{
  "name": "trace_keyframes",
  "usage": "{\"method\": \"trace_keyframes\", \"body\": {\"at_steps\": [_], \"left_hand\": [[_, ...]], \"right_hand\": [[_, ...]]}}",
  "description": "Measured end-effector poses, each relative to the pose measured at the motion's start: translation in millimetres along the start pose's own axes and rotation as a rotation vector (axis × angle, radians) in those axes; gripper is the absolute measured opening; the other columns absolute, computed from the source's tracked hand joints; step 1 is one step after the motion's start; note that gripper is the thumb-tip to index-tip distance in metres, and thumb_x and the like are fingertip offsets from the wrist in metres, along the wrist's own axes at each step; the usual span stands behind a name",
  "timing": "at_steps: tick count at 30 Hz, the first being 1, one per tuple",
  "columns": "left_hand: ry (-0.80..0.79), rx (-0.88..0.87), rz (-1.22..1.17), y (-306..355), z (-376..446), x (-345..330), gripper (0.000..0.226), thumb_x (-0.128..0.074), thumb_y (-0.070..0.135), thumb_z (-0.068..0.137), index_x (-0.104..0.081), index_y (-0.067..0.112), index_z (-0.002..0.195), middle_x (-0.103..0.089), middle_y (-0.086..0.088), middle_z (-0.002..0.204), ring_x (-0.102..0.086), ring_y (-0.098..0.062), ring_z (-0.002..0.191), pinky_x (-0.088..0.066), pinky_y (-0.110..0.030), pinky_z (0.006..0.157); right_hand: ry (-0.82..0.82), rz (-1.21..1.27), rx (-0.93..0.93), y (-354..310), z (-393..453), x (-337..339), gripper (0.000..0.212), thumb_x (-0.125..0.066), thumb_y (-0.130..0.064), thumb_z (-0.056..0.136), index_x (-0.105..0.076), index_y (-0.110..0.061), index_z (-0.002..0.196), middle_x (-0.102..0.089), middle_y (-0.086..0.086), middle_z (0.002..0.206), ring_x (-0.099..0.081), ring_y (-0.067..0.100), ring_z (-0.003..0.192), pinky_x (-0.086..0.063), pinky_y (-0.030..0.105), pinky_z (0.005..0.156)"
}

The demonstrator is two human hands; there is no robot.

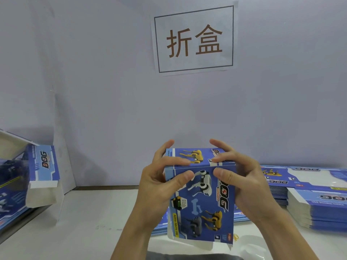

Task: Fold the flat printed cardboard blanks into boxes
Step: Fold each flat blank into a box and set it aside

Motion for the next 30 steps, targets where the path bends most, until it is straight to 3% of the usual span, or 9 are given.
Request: {"method": "trace_keyframes", "body": {"at_steps": [6,10,14,16,19,21,24,28,30], "left_hand": [[-0.005,-0.026,0.06,0,0,0,0.025,-0.089,0.044,0.066,-0.079,0.028,0.083,-0.05,0.012,0.143,-0.047,-0.031,0.137,-0.061,-0.042,0.081],[0.015,0.021,0.126,2,0,-1,0.015,-0.082,0.03,0.074,-0.078,0.029,0.089,-0.049,0.017,0.142,-0.053,-0.031,0.131,-0.062,-0.041,0.076],[-0.007,0.07,0.252,13,2,-2,0.043,-0.082,0.034,0.073,-0.066,0.041,0.112,-0.052,0.003,0.141,-0.067,-0.027,0.113,-0.062,-0.035,0.074],[-0.001,0.062,0.337,20,2,-3,0.056,-0.087,0.042,0.068,-0.061,0.046,0.117,-0.053,-0.003,0.139,-0.065,-0.026,0.115,-0.061,-0.041,0.081],[0.058,-0.028,0.58,35,5,2,0.072,-0.083,0.059,0.057,-0.058,0.046,0.123,-0.044,0.015,0.144,-0.051,-0.015,0.132,-0.056,-0.046,0.093],[0.017,-0.04,0.566,39,6,4,0.081,-0.084,0.068,0.055,-0.055,0.043,0.127,-0.054,0.017,0.133,-0.059,-0.01,0.122,-0.06,-0.036,0.084],[-0.026,-0.02,0.543,39,6,4,0.07,-0.076,0.063,0.058,-0.055,0.047,0.123,-0.064,0.018,0.116,-0.063,0.006,0.107,-0.056,-0.013,0.066],[0.061,0.002,0.637,24,9,10,0.066,-0.063,0.066,0.064,-0.051,0.047,0.126,-0.055,0.019,0.115,-0.053,0.013,0.108,-0.058,-0.02,0.07],[0.156,0.004,0.634,14,10,14,0.058,-0.053,0.068,0.07,-0.05,0.046,0.124,-0.051,0.011,0.115,-0.055,0.012,0.103,-0.057,-0.023,0.073]], "right_hand": [[-0.016,0.024,-0.032,-2,-1,4,0.014,-0.07,-0.001,0.065,-0.076,-0.014,0.067,-0.061,0.002,0.135,-0.068,0.033,0.109,-0.06,0.039,0.064],[0.011,-0.007,-0.012,-1,0,5,0.012,-0.081,-0.006,0.064,-0.077,-0.015,0.071,-0.061,0.0,0.135,-0.068,0.033,0.11,-0.06,0.04,0.065],[0.007,-0.084,0.007,0,1,0,0.025,-0.077,-0.013,0.07,-0.078,-0.021,0.094,-0.06,-0.007,0.136,-0.066,0.03,0.114,-0.061,0.041,0.07],[-0.022,-0.139,0.024,-5,0,-5,0.033,-0.078,-0.014,0.074,-0.076,-0.022,0.106,-0.059,-0.008,0.137,-0.067,0.025,0.114,-0.062,0.041,0.071],[-0.079,-0.249,0.079,-16,-1,-13,0.047,-0.075,-0.009,0.08,-0.064,-0.017,0.125,-0.069,-0.006,0.123,-0.071,0.021,0.104,-0.062,0.036,0.071],[-0.102,-0.296,0.117,-24,-1,-17,0.058,-0.079,-0.006,0.077,-0.058,-0.019,0.13,-0.072,-0.005,0.115,-0.072,0.025,0.102,-0.062,0.041,0.077],[-0.102,-0.352,0.186,-33,-1,-22,0.064,-0.078,-0.006,0.072,-0.058,-0.029,0.128,-0.071,-0.01,0.115,-0.071,0.024,0.104,-0.061,0.043,0.081],[0.077,-0.574,0.389,-40,1,-24,0.053,-0.081,-0.008,0.079,-0.061,-0.034,0.121,-0.065,-0.015,0.126,-0.057,0.01,0.127,-0.046,0.033,0.105],[0.206,-0.559,0.484,-40,0,-23,0.041,-0.075,-0.004,0.085,-0.063,-0.029,0.115,-0.066,-0.006,0.122,-0.058,0.014,0.123,-0.047,0.03,0.102]]}}
Point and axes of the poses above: each hand's wrist, its own z-axis towards the middle knuckle, its own x-axis out of the back of the hand, y = z × x, the point moved 4 cm from there along z, towards the middle knuckle
